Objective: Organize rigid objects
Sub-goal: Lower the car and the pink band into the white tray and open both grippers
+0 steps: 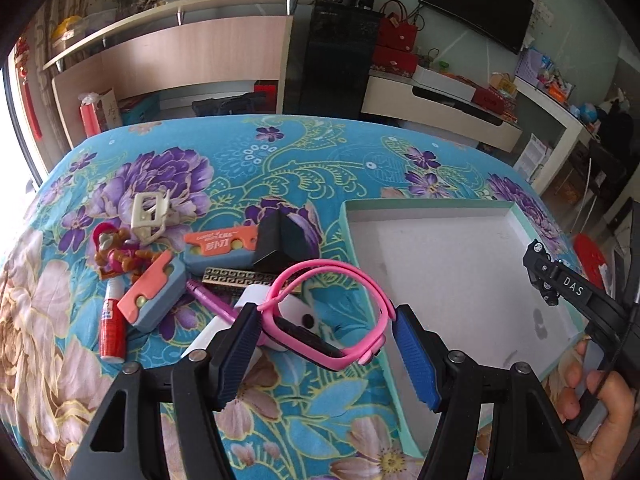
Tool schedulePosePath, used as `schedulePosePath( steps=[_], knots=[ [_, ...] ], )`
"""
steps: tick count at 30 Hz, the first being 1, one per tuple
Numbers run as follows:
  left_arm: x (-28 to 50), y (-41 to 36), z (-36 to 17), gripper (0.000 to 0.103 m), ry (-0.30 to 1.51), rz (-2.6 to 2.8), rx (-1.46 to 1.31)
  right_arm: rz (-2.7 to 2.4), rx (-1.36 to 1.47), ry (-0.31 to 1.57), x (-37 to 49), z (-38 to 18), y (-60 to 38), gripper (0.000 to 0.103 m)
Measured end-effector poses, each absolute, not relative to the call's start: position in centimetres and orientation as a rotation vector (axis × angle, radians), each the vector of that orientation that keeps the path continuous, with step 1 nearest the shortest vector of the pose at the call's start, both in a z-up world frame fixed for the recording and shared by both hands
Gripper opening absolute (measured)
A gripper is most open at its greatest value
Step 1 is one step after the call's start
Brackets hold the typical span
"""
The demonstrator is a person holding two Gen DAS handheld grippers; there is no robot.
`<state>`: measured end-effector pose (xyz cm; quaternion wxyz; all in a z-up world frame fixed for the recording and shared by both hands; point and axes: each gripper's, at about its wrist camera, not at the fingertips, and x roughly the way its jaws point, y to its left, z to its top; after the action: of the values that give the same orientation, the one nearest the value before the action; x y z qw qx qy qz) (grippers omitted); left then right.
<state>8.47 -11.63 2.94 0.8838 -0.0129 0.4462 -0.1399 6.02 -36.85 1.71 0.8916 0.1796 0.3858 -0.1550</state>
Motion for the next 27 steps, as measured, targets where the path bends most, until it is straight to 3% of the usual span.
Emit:
schedulePosePath(
  steps=[12, 23, 25, 27],
  knots=[
    [12.1, -21.3, 1.7, 0.072, 0.971, -0.371, 0.119, -0.366, 0.391, 0.814, 4.8, 1.2, -39.7, 0.035],
    [13.4, -21.5, 0.1, 0.074, 1.01, -0.328, 0.089, -0.337, 0.409, 0.816, 4.8, 1.1, -39.8, 0.035],
    [13.5, -21.2, 0.2, 0.075, 1.007, -0.318, 0.079, -0.332, 0.408, 0.815, 4.9, 1.1, -39.7, 0.035],
    [13.5, -21.0, 0.4, 0.085, 0.993, -0.299, 0.078, -0.33, 0.407, 0.815, 4.9, 1.1, -39.7, 0.036]
  ],
)
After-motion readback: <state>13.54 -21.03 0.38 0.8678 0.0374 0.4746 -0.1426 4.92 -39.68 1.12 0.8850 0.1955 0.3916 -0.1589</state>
